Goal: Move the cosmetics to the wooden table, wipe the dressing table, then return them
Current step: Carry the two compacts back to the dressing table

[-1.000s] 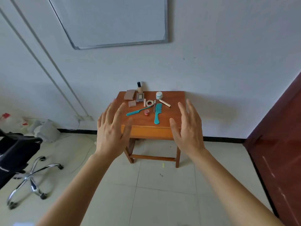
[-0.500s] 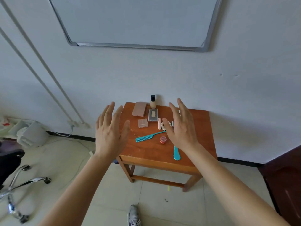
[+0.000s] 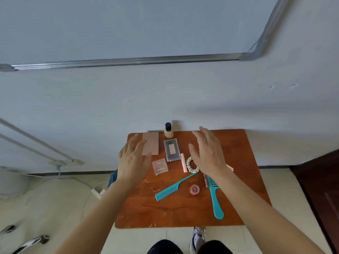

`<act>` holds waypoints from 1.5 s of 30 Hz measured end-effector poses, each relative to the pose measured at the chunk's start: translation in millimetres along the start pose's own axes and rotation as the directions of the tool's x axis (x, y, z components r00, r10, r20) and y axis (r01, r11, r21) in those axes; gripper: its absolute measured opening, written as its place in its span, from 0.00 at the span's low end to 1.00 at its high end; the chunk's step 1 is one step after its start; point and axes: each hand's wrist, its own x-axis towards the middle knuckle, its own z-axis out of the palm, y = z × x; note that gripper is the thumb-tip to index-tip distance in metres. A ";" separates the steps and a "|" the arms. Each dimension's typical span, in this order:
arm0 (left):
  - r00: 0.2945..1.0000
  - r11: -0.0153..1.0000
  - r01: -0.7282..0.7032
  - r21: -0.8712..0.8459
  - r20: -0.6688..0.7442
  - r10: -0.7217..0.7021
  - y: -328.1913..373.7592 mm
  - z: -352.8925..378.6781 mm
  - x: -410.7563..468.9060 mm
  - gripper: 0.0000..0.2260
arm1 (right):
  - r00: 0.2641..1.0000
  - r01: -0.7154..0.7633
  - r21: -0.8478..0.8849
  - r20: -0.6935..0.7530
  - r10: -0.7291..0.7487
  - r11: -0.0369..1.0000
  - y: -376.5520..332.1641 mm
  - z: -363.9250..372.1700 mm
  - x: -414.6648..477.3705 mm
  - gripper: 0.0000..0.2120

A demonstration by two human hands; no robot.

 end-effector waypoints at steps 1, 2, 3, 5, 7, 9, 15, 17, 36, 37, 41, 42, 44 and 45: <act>1.000 1.000 0.006 0.014 0.024 -0.006 -0.2 7.6 7.2 0.22 | 1.000 -0.001 0.006 0.023 0.001 1.000 5.0 9.3 9.2 0.22; 0.999 1.000 0.015 0.025 0.044 -0.016 -0.2 14.8 14.1 0.22 | 0.999 0.000 0.017 0.049 -0.001 1.000 9.5 19.2 18.8 0.22; 0.998 0.999 0.032 0.033 0.057 -0.034 0.0 21.7 21.1 0.22 | 0.997 0.006 0.029 0.077 -0.008 1.000 13.7 29.4 28.3 0.22; 0.993 0.995 0.092 0.032 0.074 -0.094 0.0 34.1 34.8 0.22 | 0.991 0.025 0.054 0.128 -0.032 0.998 19.9 50.3 47.1 0.23; 0.984 0.988 0.151 0.033 0.085 -0.154 -2.8 48.1 48.3 0.22 | 0.986 0.039 0.083 0.160 -0.052 0.996 23.9 69.8 64.3 0.24; 0.974 0.978 0.205 0.040 0.096 -0.208 -8.5 63.7 60.6 0.22 | 0.977 0.059 0.102 0.198 -0.078 0.993 25.9 88.0 76.2 0.25; 0.962 0.971 0.238 0.005 0.135 -0.237 -26.6 117.2 89.0 0.22 | 0.959 0.078 0.093 0.264 -0.100 0.993 25.4 134.4 72.4 0.19; 0.973 0.983 0.183 0.011 0.140 -0.183 -31.9 132.5 99.0 0.20 | 0.971 0.030 0.054 0.236 -0.042 0.998 21.8 147.4 67.0 0.19; 0.998 0.993 0.030 -0.115 -0.046 -0.035 -73.1 96.7 82.6 0.27 | 0.983 -0.168 0.049 0.088 0.164 0.984 -20.0 142.9 53.2 0.29; 0.997 0.993 0.003 -0.116 -0.079 -0.012 -67.6 87.3 81.6 0.27 | 0.985 -0.165 0.061 0.068 0.161 0.984 -18.1 133.6 52.6 0.29; 0.966 0.982 -0.175 -0.071 -0.204 0.158 -34.2 50.1 79.5 0.27 | 0.988 -0.144 0.114 -0.032 0.149 0.983 -8.3 92.5 55.0 0.28; 0.948 0.974 -0.223 -0.044 -0.241 0.206 -24.1 39.9 78.8 0.26 | 0.988 -0.139 0.123 -0.053 0.146 0.983 -6.8 80.4 57.4 0.29; 0.908 0.958 -0.286 0.005 -0.318 0.272 -4.7 18.9 77.8 0.24 | 0.986 -0.115 0.139 -0.100 0.130 0.984 -5.5 54.6 64.0 0.29; 0.890 0.952 -0.306 0.021 -0.348 0.294 3.9 7.9 77.4 0.24 | 0.984 -0.103 0.147 -0.129 0.122 0.984 -6.0 41.1 67.4 0.29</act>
